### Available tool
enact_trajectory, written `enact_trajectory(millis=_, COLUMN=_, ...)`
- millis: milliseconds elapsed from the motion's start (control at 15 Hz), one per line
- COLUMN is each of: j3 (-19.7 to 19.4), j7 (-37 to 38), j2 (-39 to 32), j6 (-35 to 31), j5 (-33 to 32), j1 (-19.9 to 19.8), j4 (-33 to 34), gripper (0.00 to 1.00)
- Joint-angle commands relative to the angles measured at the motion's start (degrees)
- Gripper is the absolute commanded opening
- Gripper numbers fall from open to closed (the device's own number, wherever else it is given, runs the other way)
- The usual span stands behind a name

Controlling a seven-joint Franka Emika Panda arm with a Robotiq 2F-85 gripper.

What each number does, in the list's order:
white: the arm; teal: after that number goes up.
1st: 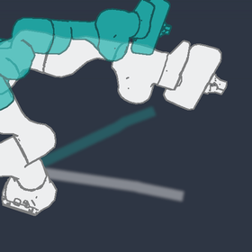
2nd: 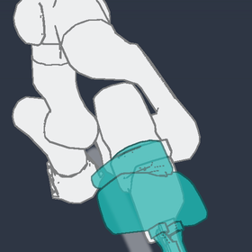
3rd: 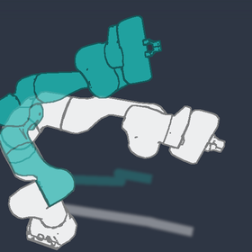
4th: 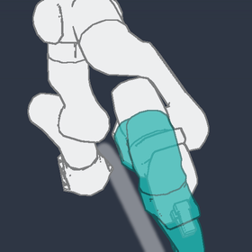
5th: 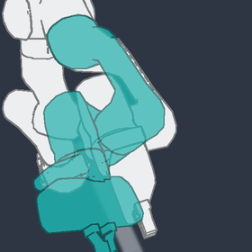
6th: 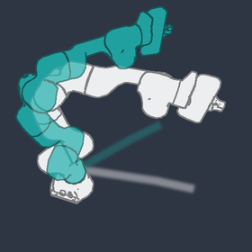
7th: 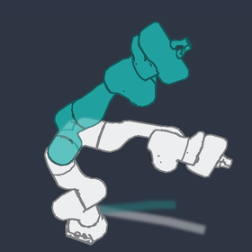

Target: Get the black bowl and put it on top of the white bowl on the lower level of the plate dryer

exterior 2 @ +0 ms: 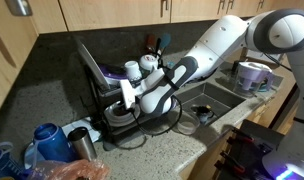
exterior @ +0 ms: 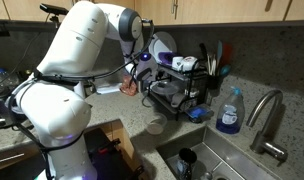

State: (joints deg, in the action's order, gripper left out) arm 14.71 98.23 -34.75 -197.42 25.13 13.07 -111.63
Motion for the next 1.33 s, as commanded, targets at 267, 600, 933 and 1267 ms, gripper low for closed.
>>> enact_trajectory(millis=267, j3=16.9, j7=1.2, j2=3.8, j6=3.9, j5=-4.4, j1=-13.6, j4=-6.1, gripper=0.01)
enact_trajectory(millis=600, j3=32.0, j7=0.1, j2=3.2, j6=9.8, j5=-7.8, j1=-26.2, j4=-9.7, gripper=0.01)
enact_trajectory(millis=933, j3=42.5, j7=-3.7, j2=1.7, j6=17.3, j5=-9.4, j1=-36.5, j4=-13.9, gripper=0.01)
enact_trajectory(millis=1267, j3=50.3, j7=-18.4, j2=2.0, j6=24.0, j5=-4.4, j1=-43.0, j4=-17.7, gripper=0.01)
